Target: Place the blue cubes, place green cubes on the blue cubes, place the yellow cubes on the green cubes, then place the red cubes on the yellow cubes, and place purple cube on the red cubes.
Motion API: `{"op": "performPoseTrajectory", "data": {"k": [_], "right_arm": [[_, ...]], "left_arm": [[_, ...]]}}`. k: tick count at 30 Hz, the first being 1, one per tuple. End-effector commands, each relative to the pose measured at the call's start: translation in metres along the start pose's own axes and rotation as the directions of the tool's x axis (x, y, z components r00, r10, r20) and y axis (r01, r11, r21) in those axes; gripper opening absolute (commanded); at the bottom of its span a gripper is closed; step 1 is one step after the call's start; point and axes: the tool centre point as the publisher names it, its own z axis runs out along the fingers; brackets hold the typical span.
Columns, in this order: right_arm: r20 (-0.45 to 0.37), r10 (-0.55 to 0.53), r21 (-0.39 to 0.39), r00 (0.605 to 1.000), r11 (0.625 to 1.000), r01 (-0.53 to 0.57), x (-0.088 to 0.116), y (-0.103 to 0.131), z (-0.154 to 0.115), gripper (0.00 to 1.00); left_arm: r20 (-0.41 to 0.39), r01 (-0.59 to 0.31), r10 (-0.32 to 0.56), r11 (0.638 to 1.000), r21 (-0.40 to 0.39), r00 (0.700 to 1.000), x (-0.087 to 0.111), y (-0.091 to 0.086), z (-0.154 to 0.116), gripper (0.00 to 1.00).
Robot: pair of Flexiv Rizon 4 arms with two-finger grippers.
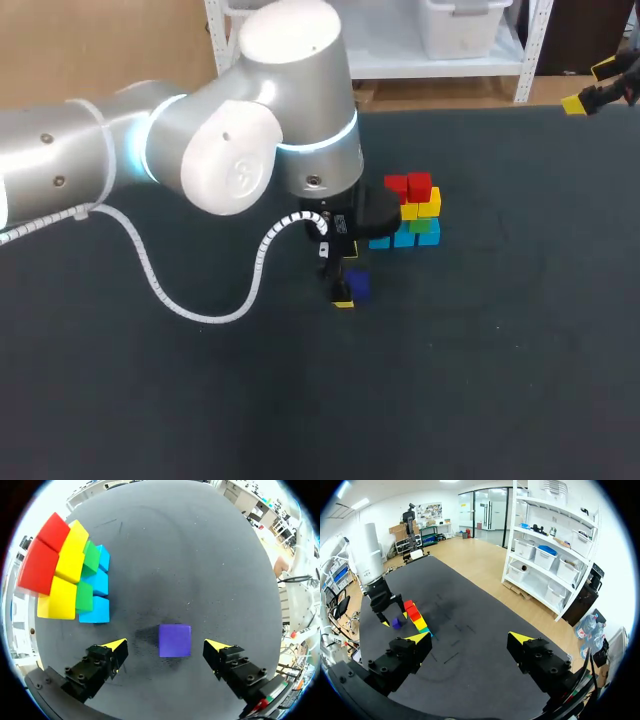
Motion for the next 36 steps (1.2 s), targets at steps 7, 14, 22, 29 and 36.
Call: {"op": "performPoseTrajectory", "data": {"k": [7, 14, 22, 29, 36], "right_arm": [[0.003, -0.001, -0.005, 1.000, 1.000, 0.001, 0.000, -0.001, 0.001, 1.00], [0.003, -0.001, -0.005, 1.000, 1.000, 0.001, 0.000, -0.001, 0.001, 1.00], [0.003, -0.001, -0.005, 1.000, 1.000, 0.001, 0.000, -0.001, 0.001, 1.00], [0.003, -0.001, -0.005, 1.000, 1.000, 0.001, 0.000, -0.001, 0.001, 1.00], [0.003, -0.001, -0.005, 1.000, 1.000, 0.001, 0.000, -0.001, 0.001, 1.00]], "left_arm": [[0.022, 0.006, -0.007, 1.000, 0.028, 1.000, 0.000, 0.003, 0.002, 0.17], [0.030, 0.013, -0.014, 1.000, 0.027, 0.999, -0.003, -0.005, 0.005, 0.00], [0.011, 0.021, -0.021, 1.000, -0.004, 1.000, -0.002, -0.039, -0.019, 0.00], [-0.001, 0.031, -0.031, 0.999, -0.023, 1.000, -0.004, -0.062, -0.058, 0.00], [-0.012, 0.128, -0.129, 0.991, -0.046, 0.992, -0.001, -0.068, -0.112, 0.00]]}}
